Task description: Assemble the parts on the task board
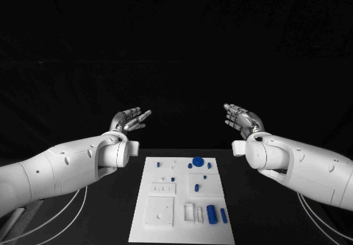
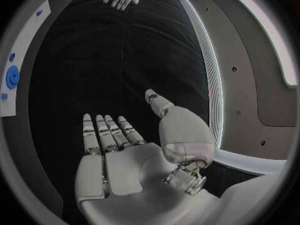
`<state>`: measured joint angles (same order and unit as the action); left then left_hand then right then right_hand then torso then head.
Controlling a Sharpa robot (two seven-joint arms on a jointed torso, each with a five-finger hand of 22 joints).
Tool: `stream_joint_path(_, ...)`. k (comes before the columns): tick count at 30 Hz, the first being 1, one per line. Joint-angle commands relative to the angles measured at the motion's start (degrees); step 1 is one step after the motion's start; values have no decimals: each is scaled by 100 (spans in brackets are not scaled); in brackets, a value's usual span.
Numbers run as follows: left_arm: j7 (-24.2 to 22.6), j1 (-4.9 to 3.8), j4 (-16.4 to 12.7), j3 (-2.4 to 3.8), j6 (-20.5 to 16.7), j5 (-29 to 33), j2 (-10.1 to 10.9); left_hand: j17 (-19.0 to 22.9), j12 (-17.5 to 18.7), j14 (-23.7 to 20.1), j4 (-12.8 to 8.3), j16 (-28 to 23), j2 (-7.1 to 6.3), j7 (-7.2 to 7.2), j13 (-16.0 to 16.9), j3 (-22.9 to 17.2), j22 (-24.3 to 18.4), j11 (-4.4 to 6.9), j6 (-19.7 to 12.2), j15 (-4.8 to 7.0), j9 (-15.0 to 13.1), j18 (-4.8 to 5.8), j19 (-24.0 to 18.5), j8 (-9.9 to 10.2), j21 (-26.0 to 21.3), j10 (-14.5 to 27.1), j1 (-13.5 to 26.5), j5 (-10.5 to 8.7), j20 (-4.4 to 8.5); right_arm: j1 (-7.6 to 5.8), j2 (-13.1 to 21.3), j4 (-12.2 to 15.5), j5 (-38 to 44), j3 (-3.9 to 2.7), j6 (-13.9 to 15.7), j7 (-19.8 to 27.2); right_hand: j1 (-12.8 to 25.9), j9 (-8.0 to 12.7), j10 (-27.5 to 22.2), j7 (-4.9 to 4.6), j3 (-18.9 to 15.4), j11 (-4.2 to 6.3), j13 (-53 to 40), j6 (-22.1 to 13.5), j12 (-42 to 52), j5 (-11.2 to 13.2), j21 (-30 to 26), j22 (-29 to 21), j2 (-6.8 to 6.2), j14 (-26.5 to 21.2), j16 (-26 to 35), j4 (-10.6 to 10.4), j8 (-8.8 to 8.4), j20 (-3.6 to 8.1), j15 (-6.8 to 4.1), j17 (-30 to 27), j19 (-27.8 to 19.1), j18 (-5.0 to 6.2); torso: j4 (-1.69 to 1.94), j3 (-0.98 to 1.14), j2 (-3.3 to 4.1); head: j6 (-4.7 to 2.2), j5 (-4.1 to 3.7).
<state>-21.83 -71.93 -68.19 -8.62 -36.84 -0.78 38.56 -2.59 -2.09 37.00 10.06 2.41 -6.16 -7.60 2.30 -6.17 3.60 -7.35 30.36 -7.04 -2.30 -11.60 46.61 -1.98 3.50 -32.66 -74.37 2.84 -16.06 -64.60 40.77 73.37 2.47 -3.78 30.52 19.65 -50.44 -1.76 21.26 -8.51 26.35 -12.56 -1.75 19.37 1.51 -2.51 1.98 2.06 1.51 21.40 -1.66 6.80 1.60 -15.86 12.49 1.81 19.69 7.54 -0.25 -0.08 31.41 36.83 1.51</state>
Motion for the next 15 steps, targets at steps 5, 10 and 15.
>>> stream_joint_path(5,655,-315,600,-195,839,-217,-182,-16,-35,196,42,31,3,-28,14,-17,21,-16,168,-25,-16,-122,190,-46,29,-168,-261,43,-49,-198,-175,-736,589,-150,-1922,-1133,-1162,-22,330,-310,-608,-23,-27,281,59,-621,36,20,26,315,-41,266,39,-49,9,27,214,180,0,-1,0,0,0)
stream_joint_path(10,710,-376,713,-238,903,-229,-215,-21,-38,330,-22,36,65,-34,18,1,22,-49,180,-55,-16,-103,168,-45,30,-275,-254,40,-46,-285,-250,-1056,706,-221,-2365,-1411,-2056,-75,1207,-72,-874,72,-60,1297,86,-397,81,49,84,1041,-80,588,102,-19,-56,57,583,236,0,-1,0,0,0)
stream_joint_path(15,633,-382,619,-238,991,-222,-191,-71,-68,1380,-250,108,245,-51,47,102,49,-62,635,-75,-36,-201,475,-69,118,-963,-233,39,-29,-294,-310,-1275,2976,-241,-1973,-1145,-2235,-135,3134,-98,-601,189,-134,2796,156,-473,387,167,-8,3208,-177,788,155,305,-120,165,2343,101,2,-3,41,15,-42)
